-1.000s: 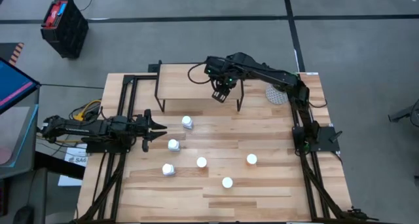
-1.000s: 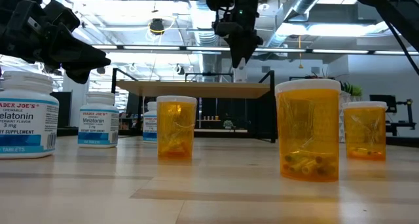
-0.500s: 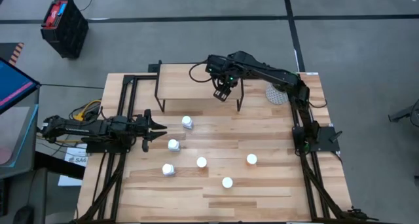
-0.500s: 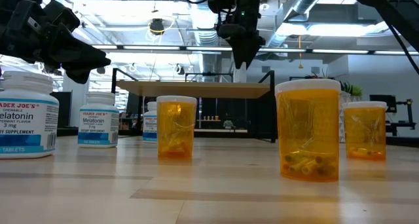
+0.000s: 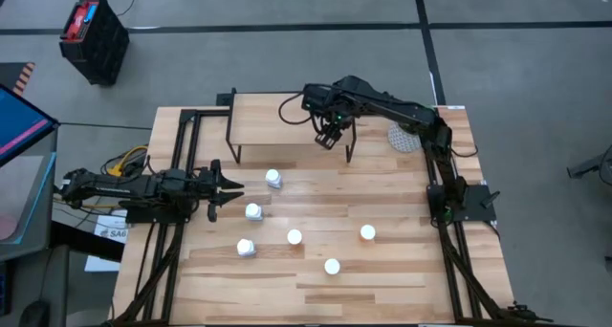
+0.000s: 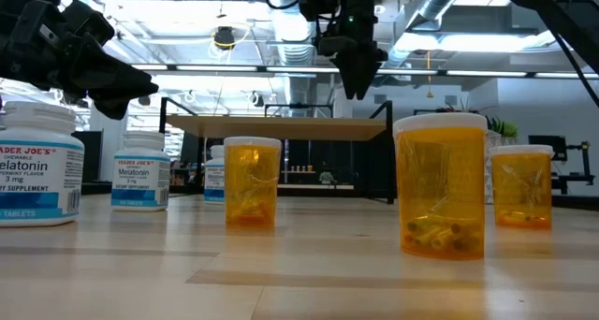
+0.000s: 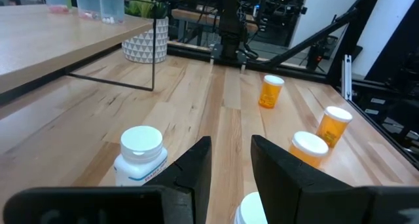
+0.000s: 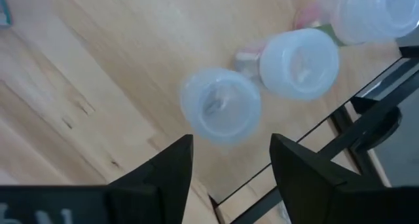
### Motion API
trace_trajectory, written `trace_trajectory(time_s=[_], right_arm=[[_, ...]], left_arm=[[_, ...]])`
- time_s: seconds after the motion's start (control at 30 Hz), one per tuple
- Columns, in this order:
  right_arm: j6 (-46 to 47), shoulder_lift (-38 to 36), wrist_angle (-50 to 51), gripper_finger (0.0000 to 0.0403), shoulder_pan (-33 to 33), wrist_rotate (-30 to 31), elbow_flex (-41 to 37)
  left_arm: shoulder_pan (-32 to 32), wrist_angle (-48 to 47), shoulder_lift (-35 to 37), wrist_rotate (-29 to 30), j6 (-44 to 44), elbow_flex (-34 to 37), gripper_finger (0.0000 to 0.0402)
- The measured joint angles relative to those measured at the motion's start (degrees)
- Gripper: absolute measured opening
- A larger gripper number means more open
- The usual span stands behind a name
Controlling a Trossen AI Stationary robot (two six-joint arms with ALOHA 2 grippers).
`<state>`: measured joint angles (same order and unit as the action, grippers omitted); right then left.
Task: Pick and place medicine bottles onto shelf by color
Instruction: Put the transparent pill bottle aligned with the other transparent pill bottles on the shelf
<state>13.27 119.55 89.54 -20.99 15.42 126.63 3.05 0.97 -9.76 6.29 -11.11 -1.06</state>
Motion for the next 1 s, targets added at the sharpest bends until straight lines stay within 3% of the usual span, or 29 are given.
trace_trajectory(time_s=[0.37, 0.6, 0.8, 1.0], right_arm=[[0.4, -1.2, 0.5, 0.0204, 1.1, -2.3, 0.9], [0.4, -6.3, 0.0, 0.0191, 4.1, -4.9, 3.3], [-0.8, -8.6, -10.7, 0.018, 6.3, -4.9, 3.4], [-6.9, -5.2, -17.1, 0.0166, 7.0, -4.8, 3.1]], left_arm=[[0.0, 0.0, 0.0, 0.1, 0.1, 0.0, 0.0096], [0.0, 0.0, 0.0, 0.1, 0.1, 0.0, 0.0096], [0.0, 0.0, 0.0, 0.1, 1.0, 0.0, 0.0096], [0.0, 0.0, 0.0, 0.2, 1.0, 0.0, 0.0096]])
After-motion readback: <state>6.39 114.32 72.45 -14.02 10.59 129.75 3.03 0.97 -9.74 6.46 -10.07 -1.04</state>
